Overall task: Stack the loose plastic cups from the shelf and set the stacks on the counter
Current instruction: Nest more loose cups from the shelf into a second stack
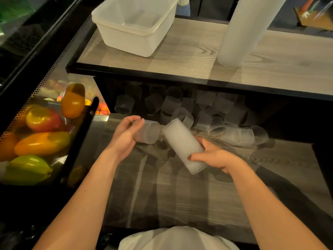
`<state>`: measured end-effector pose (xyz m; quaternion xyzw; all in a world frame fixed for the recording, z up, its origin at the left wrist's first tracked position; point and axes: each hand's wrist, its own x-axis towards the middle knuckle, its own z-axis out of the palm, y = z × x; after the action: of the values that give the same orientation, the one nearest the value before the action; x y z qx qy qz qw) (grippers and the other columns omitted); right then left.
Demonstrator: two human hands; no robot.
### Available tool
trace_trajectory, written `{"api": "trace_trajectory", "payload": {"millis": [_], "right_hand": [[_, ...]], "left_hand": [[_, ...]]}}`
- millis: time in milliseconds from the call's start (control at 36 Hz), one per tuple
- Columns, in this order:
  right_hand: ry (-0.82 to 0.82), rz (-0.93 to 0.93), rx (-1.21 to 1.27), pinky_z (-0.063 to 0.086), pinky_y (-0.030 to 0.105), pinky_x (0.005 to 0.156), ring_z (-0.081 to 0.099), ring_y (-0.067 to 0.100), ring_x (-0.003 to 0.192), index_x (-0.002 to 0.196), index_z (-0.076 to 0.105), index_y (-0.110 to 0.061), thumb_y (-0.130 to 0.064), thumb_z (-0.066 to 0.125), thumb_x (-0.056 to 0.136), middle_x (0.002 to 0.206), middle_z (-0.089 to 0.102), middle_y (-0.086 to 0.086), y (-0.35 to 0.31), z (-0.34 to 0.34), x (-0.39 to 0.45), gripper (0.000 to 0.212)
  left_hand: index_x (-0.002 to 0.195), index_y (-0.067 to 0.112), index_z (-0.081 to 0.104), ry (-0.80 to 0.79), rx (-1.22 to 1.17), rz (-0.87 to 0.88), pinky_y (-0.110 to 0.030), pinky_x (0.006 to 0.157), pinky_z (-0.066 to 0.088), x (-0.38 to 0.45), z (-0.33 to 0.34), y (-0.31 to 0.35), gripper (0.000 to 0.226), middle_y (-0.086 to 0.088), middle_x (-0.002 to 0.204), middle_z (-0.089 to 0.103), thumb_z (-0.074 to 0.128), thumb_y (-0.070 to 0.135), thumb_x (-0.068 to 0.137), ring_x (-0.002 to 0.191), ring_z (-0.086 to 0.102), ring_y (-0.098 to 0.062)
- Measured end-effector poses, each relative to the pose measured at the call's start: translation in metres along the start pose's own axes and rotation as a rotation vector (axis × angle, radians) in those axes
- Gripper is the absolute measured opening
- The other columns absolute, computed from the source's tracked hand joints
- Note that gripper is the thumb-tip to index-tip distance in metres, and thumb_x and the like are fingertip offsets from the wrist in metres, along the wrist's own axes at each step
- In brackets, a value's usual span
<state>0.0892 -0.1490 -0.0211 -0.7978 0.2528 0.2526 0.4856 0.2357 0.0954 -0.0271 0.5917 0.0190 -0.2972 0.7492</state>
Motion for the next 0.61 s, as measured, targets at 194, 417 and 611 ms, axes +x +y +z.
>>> {"api": "trace_trajectory", "payload": {"millis": [194, 417, 611], "right_hand": [[-0.035, 0.002, -0.026, 0.046, 0.033, 0.1, 0.053, 0.015, 0.118, 0.154, 0.029, -0.031, -0.029, 0.078, 0.081, 0.132, 0.054, -0.004, -0.004, 0.001, -0.001, 0.088], [-0.127, -0.02, -0.074, 0.043, 0.03, 0.103, 0.052, 0.011, 0.121, 0.153, 0.031, -0.04, -0.034, 0.081, 0.079, 0.134, 0.053, -0.011, -0.006, 0.001, -0.003, 0.089], [-0.221, -0.08, -0.117, 0.044, 0.019, 0.09, 0.052, 0.001, 0.116, 0.147, 0.033, -0.049, -0.027, 0.081, 0.079, 0.131, 0.053, -0.018, -0.006, -0.003, -0.007, 0.086]], "left_hand": [[0.126, 0.018, 0.054, -0.052, 0.114, -0.054, -0.03, 0.068, 0.055, -0.004, 0.005, 0.005, 0.055, -0.008, 0.11, 0.06, 0.073, 0.027, 0.075, 0.09, 0.066, -0.019], [0.122, 0.014, 0.061, -0.122, -0.084, -0.203, -0.032, 0.07, 0.054, 0.001, 0.014, 0.002, 0.044, -0.001, 0.088, 0.064, 0.067, 0.036, 0.083, 0.078, 0.064, -0.015], [0.118, 0.012, 0.064, 0.018, -0.196, -0.466, -0.03, 0.071, 0.053, 0.025, 0.005, -0.013, 0.034, -0.001, 0.086, 0.059, 0.064, 0.034, 0.092, 0.072, 0.058, -0.014]]}}
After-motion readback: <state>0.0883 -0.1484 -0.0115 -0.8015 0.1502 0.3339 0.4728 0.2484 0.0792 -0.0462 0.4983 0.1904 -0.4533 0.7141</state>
